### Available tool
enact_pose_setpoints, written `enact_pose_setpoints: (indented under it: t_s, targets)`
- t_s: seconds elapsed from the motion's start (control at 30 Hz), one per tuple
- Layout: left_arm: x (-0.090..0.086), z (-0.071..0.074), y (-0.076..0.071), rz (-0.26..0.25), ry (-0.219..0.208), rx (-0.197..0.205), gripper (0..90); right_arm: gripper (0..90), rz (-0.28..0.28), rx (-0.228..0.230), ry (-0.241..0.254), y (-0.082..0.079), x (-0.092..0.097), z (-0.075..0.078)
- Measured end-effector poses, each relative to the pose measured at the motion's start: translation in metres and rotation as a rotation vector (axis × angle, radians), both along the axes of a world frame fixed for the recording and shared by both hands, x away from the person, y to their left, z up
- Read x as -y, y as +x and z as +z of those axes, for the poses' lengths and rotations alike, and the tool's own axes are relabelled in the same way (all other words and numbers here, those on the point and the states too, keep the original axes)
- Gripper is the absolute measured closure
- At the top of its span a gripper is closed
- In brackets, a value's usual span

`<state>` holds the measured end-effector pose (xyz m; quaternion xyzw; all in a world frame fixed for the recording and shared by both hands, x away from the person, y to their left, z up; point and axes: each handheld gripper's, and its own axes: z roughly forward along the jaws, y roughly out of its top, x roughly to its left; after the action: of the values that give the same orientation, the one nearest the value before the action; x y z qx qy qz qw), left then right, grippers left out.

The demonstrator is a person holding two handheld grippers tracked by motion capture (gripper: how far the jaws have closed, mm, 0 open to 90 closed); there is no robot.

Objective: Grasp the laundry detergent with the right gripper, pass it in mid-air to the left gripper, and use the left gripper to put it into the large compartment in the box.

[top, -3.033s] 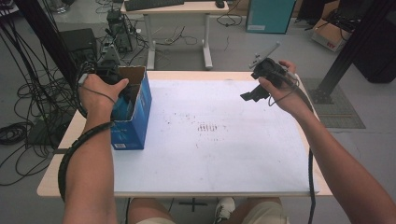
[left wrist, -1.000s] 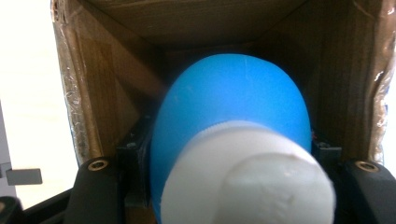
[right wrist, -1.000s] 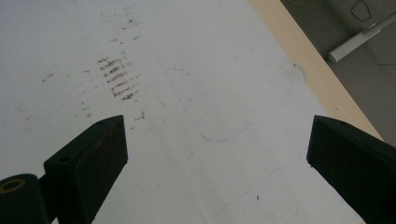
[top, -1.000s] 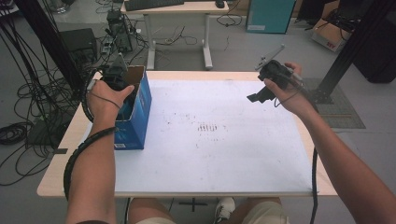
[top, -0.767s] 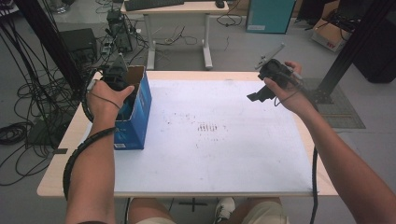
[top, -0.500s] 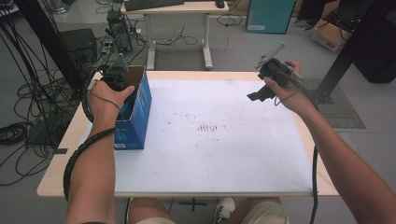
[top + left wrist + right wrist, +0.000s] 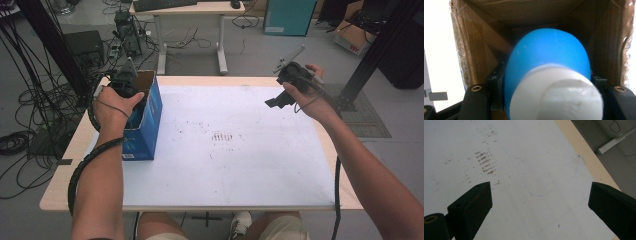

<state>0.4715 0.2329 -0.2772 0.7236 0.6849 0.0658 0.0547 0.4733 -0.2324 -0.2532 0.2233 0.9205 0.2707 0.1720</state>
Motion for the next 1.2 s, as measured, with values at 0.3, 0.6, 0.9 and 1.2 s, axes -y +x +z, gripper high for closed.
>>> enact_pose_setpoints:
  t_s: [0.3, 0.6, 0.9, 1.2]
  targets:
    - [0.0000, -0.0001, -0.0005, -0.003, 0.001, 0.006, 36.1, 5.1, -0.001, 0.001, -0.001, -0.0001, 0.0003, 0.0003]
    - [0.0000, -0.0003, -0.0006, -0.005, 0.002, 0.010, 36.2, 5.1, 0.002, -0.001, -0.008, -0.0005, -0.0021, -0.0001]
    - [0.0001, -0.0004, -0.0007, -0.003, 0.001, 0.010, 36.1, 5.1, 0.002, -0.006, -0.007, -0.0002, -0.0018, -0.0006]
    - [0.0009, -0.0005, -0.0002, -0.003, 0.002, 0.009, 36.0, 5.0, 0.002, 0.000, -0.008, -0.0006, -0.0012, 0.0002]
